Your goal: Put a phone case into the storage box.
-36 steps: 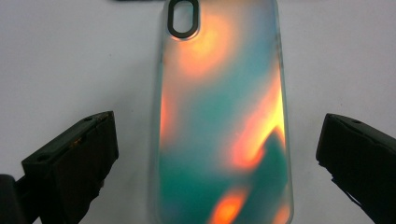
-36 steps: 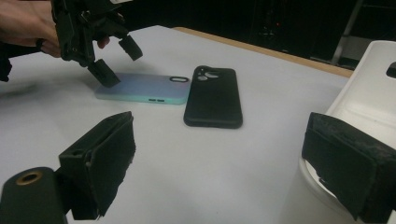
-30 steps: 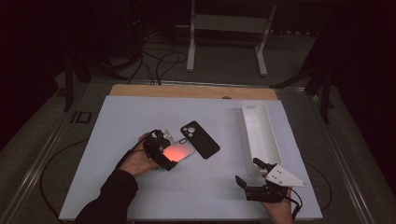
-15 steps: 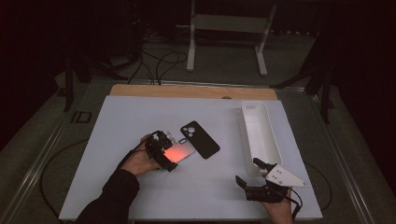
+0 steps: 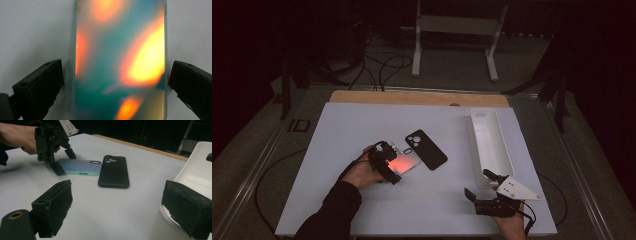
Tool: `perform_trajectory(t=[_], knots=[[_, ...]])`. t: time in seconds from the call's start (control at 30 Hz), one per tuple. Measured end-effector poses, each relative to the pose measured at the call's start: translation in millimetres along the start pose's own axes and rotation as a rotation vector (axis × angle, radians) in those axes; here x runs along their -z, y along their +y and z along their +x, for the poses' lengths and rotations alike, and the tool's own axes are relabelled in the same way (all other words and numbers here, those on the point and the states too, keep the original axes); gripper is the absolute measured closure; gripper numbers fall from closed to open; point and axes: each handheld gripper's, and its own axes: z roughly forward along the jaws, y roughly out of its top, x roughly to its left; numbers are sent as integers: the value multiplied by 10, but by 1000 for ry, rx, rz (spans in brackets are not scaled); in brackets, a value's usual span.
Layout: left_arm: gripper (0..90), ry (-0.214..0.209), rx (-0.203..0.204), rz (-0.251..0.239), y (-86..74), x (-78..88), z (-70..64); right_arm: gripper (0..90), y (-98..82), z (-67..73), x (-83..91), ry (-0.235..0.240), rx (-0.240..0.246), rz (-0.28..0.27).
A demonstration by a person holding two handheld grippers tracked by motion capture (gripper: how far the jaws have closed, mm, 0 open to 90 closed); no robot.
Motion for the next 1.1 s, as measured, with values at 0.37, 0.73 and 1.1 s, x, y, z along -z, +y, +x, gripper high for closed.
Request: perform_trajectory(t=[0.37, 0.73, 1.1], knots=[[98, 0, 0, 2, 19, 31, -17, 97, 1, 4, -5, -1, 0, 2], [166, -5, -9, 0, 18, 53, -31, 99, 3, 0, -6, -2, 0, 4], [167, 13, 1, -29, -3, 62, -41, 99, 5, -8, -7, -10, -8, 13]])
